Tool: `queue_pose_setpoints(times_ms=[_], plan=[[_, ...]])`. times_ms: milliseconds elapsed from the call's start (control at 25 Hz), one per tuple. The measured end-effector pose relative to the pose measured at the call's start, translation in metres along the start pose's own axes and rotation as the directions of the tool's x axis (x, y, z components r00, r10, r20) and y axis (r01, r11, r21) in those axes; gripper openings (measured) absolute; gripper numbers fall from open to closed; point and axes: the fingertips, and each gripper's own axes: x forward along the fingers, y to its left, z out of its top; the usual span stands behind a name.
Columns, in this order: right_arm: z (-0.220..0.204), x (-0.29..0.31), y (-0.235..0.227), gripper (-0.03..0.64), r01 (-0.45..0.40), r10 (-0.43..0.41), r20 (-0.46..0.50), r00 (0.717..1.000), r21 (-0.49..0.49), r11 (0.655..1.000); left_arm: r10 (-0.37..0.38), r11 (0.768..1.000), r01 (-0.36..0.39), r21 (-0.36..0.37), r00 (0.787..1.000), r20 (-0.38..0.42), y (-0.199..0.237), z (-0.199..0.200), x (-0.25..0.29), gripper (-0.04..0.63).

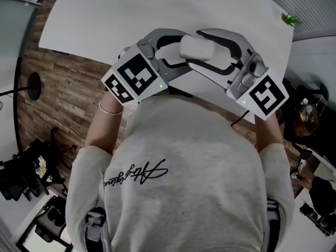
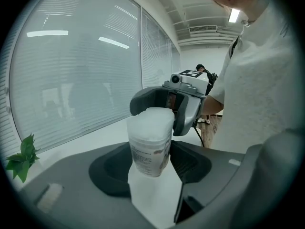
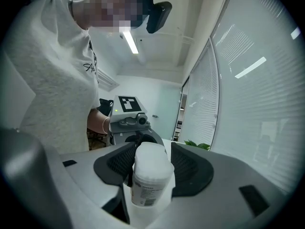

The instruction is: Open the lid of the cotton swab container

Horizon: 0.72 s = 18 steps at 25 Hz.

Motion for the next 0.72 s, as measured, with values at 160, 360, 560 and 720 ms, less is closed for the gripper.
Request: queue_pose_setpoints(times_ms=[160, 360, 560, 720], plan=[[0.001, 0.008, -0.002, 0.233, -0.006, 0.006, -0.011, 1.0, -0.003, 1.0, -0.028, 0.999, 0.028, 0.025, 1.0, -0.007, 0.007, -0.002, -0.005, 0.244], [0.005, 0.03, -0.002, 0.219, -0.04, 0.039, -0.061, 0.997, -0.029, 0.999, -0.055, 0.996, 0.056, 0.063, 0.998, -0.011, 0.019, -0.007, -0.02, 0.244], [0.004, 0.041, -0.007, 0.213, -0.045, 0.048, -0.063, 0.997, 0.05, 0.998, -0.056, 0.993, 0.058, 0.101, 0.998, -0.022, 0.027, -0.013, -0.024, 0.242], [-0.001, 0.055, -0.009, 0.212, -0.051, 0.06, -0.091, 0.994, 0.099, 0.994, -0.089, 0.99, 0.089, 0.114, 0.996, -0.005, 0.033, -0.022, -0.03, 0.242]])
